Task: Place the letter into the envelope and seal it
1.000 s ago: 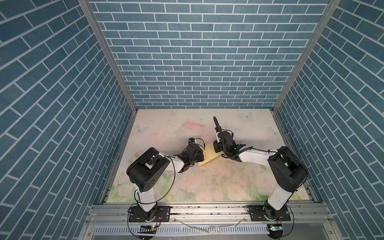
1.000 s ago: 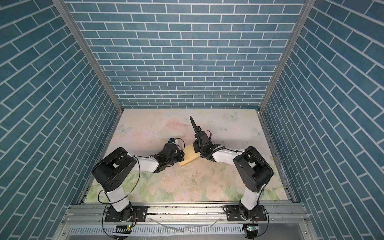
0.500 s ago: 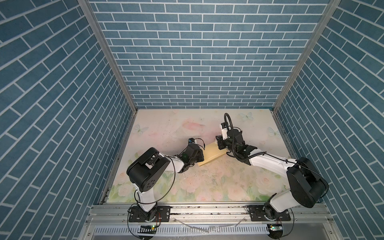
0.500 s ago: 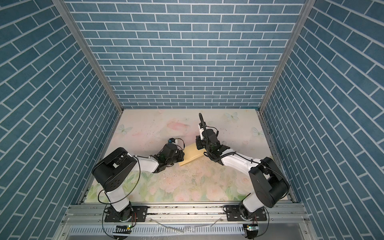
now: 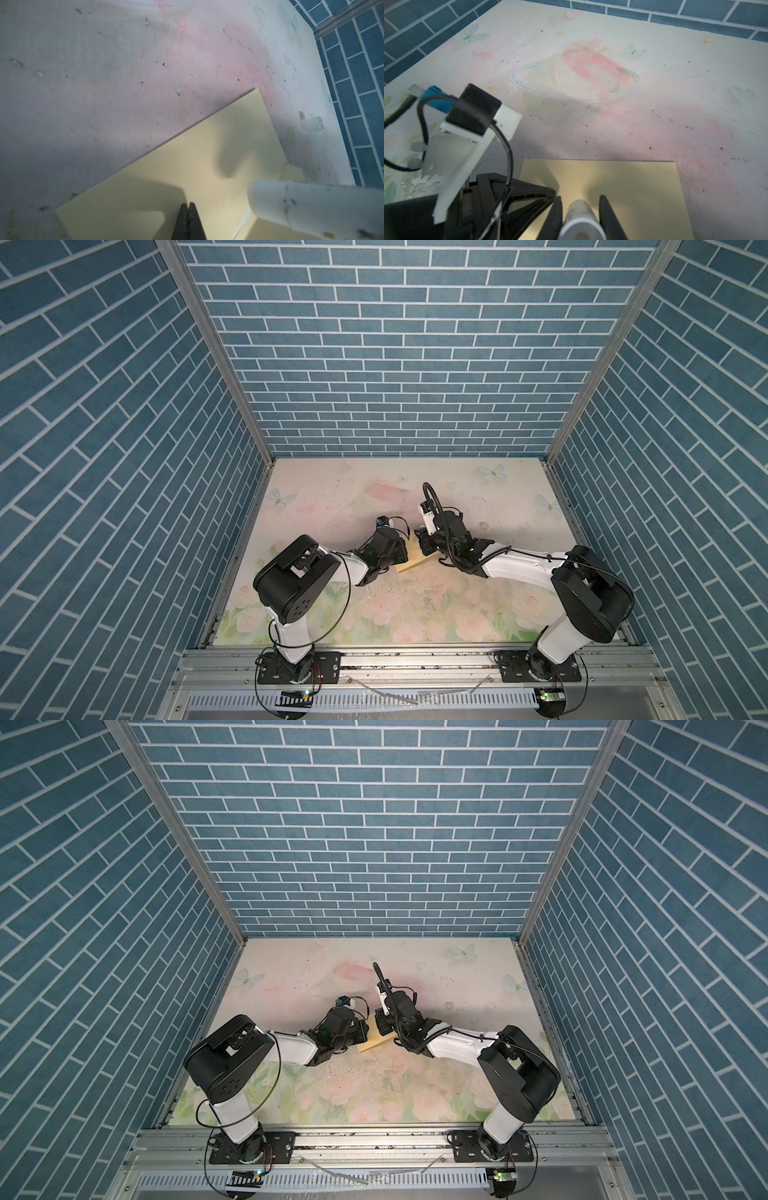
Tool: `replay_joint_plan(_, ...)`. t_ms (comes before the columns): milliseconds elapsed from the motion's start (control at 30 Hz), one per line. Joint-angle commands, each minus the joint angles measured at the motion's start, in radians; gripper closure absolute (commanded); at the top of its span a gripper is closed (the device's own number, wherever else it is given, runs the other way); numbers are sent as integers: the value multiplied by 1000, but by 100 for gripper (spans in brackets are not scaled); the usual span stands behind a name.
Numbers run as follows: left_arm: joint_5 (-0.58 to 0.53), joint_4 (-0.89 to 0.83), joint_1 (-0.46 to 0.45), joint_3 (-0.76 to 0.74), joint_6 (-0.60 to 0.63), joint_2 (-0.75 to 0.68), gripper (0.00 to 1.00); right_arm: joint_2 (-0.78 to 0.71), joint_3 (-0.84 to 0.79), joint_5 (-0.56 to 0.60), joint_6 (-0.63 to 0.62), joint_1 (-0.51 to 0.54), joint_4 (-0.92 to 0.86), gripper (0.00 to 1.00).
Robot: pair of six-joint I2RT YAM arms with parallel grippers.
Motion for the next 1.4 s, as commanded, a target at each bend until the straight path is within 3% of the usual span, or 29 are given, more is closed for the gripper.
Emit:
replay_joint_plan(0, -31, -174, 7, -46, 1, 57, 100, 22, 34, 17, 5, 12, 21, 100)
replay_joint_plan(667, -26, -169, 7, -44, -1, 61, 100, 100, 61, 4, 24, 49, 59, 100)
replay_joint_plan(1367, -32, -167, 7, -50, 0, 69, 100, 120, 73, 190, -108, 34, -92, 100)
